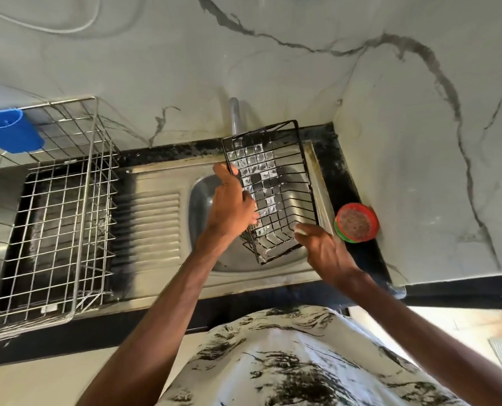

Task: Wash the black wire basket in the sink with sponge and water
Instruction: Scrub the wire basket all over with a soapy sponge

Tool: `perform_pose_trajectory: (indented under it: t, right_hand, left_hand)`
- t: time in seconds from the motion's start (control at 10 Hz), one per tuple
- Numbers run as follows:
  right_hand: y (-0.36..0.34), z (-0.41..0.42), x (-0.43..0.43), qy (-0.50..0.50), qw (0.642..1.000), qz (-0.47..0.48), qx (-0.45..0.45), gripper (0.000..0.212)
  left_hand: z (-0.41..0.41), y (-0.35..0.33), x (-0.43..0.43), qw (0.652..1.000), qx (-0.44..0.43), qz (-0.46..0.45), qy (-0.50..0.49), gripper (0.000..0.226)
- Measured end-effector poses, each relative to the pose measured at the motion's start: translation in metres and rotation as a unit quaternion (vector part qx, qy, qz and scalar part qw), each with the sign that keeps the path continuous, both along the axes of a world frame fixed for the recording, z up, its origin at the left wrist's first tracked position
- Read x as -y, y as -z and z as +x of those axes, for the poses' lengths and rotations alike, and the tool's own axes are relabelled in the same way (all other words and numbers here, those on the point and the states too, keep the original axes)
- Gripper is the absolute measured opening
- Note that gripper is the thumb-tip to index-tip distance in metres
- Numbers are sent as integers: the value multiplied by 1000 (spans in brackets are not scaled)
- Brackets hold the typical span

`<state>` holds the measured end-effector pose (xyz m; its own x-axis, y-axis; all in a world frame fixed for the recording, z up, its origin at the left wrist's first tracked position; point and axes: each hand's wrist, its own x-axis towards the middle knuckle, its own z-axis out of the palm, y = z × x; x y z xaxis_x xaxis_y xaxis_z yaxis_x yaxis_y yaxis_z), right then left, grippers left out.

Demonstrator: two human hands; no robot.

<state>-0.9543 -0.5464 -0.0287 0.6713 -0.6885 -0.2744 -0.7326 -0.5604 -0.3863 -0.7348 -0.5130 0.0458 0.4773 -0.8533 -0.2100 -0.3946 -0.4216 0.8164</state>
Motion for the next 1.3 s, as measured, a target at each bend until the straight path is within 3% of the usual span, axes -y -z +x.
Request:
perform_pose_trajectory:
  t: [0.1, 0.2, 0.3, 0.4, 0.5, 0.6, 0.7, 0.8, 1.0, 1.1, 1.3]
  right_hand:
    - [-6, 20, -21, 4, 999, 45, 31, 45]
    - [-13, 36, -21, -23, 980, 91, 177, 46]
    - [-21, 37, 9, 23, 961, 73, 264, 38]
    - [-18, 26, 45, 18, 969, 33, 246, 43]
    - [-18, 27, 56, -92, 991, 4, 95, 63]
    - [-14, 42, 47, -173, 979, -105, -25, 63]
    - [-4, 58, 32, -241, 941, -206, -120, 67]
    - [4, 67, 28, -223, 946, -190, -137, 59]
    - [20, 77, 44, -140, 979, -136, -51, 44]
    - [21, 77, 40, -132, 984, -114, -40, 48]
    - [29, 61, 40, -164, 979, -108, -51, 28]
  left_hand:
    - [-2, -1, 1, 1000, -2, 5, -3, 56]
    - [-5, 1, 1, 999, 12, 25, 17, 62]
    - [-3, -6, 1, 999, 2, 33, 15, 63]
    - [0, -18, 4, 999, 22, 32, 29, 59]
    - [-1, -27, 8, 997, 32, 44, 55, 63]
    - [-3, -30, 10, 997, 11, 55, 62, 67]
    - [-4, -26, 13, 997, -12, 54, 54, 61]
    - [-3, -25, 14, 997, -26, 53, 42, 54]
    - [2, -26, 7, 995, -74, 55, 27, 57]
    - [3, -24, 7, 994, -92, 57, 17, 62]
    - [6, -27, 5, 989, -130, 64, 8, 56]
